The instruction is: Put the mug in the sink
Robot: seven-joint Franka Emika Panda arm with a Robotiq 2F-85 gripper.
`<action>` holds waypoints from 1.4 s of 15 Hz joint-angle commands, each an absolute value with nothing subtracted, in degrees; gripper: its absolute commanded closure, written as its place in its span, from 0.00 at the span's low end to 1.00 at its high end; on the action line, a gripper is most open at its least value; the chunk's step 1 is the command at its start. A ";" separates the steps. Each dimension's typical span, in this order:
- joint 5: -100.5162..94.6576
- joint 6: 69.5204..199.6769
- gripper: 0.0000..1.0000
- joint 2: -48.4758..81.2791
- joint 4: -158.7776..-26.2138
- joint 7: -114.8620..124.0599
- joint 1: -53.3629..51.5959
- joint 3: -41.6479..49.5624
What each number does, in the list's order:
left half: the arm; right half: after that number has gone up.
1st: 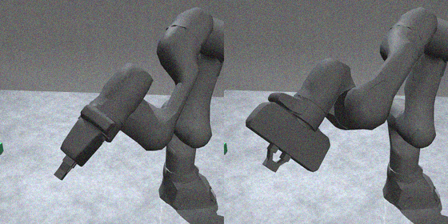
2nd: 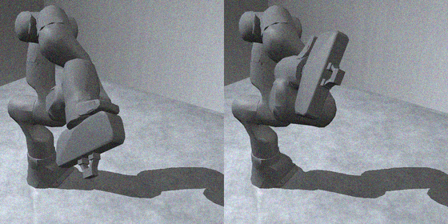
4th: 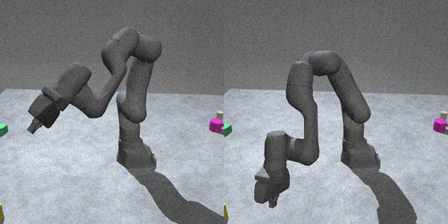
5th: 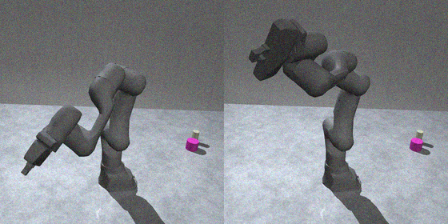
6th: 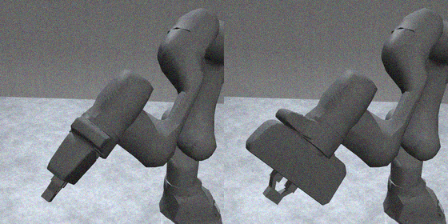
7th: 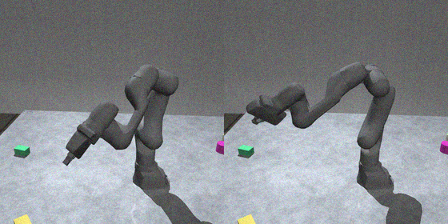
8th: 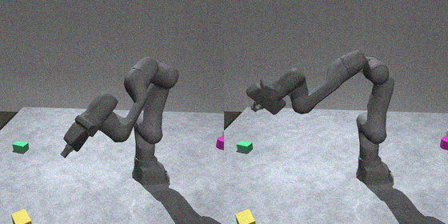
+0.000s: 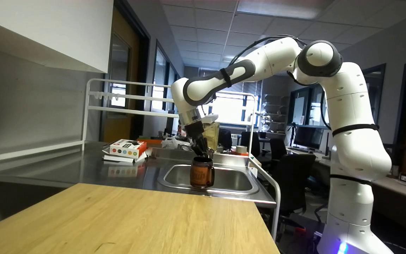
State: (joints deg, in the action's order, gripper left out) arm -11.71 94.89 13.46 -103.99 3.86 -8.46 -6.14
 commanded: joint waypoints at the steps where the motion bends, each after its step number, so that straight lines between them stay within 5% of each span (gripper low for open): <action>1: -7.47 96.40 0.94 7.77 -106.91 -1.57 -4.76 -4.71; 8: -7.57 100.85 0.94 6.32 -107.61 0.30 1.48 1.07; 21: -8.73 105.05 0.94 25.52 -99.83 10.28 7.12 9.25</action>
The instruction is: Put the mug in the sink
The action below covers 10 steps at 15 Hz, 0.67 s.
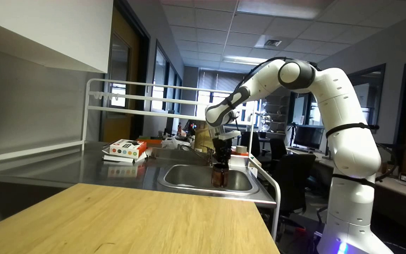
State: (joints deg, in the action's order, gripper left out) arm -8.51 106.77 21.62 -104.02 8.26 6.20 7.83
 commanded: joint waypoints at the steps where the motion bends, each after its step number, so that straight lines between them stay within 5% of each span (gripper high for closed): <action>1: -8.40 104.99 0.94 26.70 -99.25 10.33 7.58 9.69; 6: -6.49 105.01 0.94 31.68 -95.53 8.28 10.62 10.33; 7: -6.30 104.97 0.65 32.27 -95.08 8.06 11.09 10.28; 10: -5.36 104.85 0.53 32.77 -94.48 7.15 12.07 10.25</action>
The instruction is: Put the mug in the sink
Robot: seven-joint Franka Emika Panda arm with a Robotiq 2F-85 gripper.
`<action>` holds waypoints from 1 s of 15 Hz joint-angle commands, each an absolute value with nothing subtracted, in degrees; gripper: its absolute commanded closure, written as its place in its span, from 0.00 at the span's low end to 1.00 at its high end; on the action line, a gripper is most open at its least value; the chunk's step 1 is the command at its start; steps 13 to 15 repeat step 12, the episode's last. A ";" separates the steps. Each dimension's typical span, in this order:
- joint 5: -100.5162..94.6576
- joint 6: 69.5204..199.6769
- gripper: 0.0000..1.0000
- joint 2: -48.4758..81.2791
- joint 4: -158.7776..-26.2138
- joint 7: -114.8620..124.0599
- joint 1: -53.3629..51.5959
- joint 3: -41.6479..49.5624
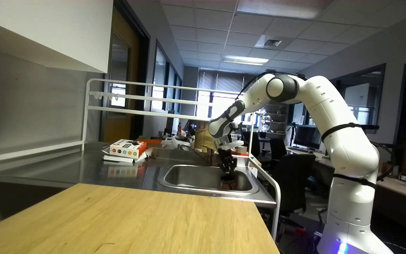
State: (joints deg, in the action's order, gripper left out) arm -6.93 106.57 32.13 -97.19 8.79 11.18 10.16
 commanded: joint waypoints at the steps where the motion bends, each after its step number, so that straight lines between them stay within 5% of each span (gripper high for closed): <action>1: -4.98 104.96 0.43 32.50 -94.58 6.88 12.32 10.23; 7: -3.49 104.56 0.02 31.67 -94.57 4.92 12.30 9.93; 15: -3.61 103.92 0.00 30.80 -94.67 4.42 11.84 9.73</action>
